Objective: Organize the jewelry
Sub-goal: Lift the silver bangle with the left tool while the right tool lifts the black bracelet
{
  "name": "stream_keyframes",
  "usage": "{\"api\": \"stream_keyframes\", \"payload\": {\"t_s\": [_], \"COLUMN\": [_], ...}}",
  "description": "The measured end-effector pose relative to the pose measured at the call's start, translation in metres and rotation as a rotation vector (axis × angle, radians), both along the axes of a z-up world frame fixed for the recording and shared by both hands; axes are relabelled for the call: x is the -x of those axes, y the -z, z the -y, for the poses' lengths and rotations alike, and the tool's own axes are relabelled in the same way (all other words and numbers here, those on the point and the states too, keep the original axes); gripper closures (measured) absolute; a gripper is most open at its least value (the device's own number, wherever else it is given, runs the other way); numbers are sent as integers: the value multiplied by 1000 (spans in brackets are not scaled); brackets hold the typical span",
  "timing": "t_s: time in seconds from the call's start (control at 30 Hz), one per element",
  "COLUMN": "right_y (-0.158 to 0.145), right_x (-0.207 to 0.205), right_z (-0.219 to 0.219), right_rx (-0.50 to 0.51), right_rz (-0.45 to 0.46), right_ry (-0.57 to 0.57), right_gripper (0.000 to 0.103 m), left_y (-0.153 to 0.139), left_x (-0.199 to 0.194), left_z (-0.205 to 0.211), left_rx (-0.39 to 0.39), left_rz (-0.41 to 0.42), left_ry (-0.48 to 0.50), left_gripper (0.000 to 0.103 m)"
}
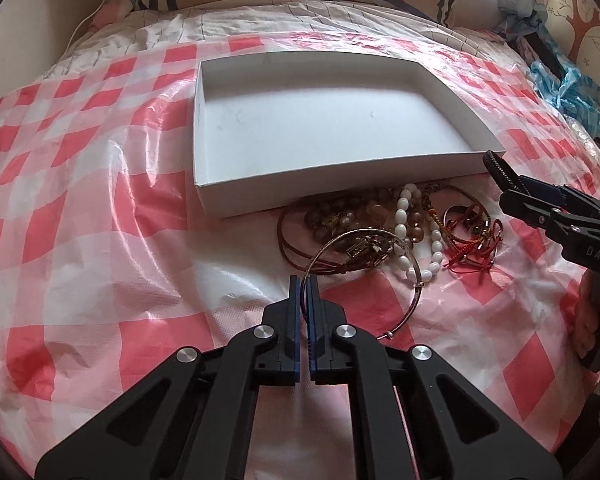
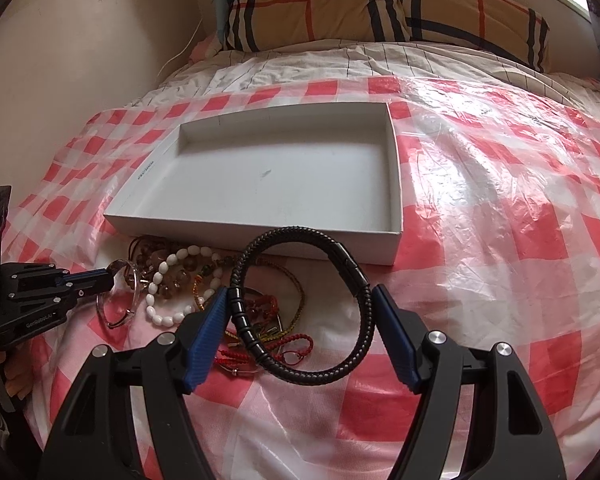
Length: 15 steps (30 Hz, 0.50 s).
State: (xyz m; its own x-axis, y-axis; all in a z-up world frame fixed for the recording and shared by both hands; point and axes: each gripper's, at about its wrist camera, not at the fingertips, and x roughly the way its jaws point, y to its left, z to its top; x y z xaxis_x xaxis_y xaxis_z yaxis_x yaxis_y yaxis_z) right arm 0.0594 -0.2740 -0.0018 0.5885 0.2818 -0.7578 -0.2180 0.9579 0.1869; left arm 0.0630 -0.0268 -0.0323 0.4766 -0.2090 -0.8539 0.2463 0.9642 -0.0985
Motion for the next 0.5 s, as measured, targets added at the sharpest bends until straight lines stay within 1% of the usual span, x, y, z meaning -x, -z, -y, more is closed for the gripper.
{"api": "stream_keyframes", "payload": {"t_s": [0.13,0.27,0.4,0.5], "right_y": [-8,-19,-34,-42], "right_x": [3,9,11,5], "right_z": [1,-4,-13,-21], "right_rx": [-6,20,24,20], "right_rz": [37,96,147,154], "right_ry": [5,11,21,22], "right_gripper": [34,34,34,34], "left_y": [-13,-30,-47,-56], "left_x": [6,9,3,-9], "left_z": [-3,-6,-5,-4], "left_rx": [54,110,131,135], "left_rz": [20,44,75,92], "left_ry": [5,-5,-41,-77], "left_gripper": [100,100,100,100]}}
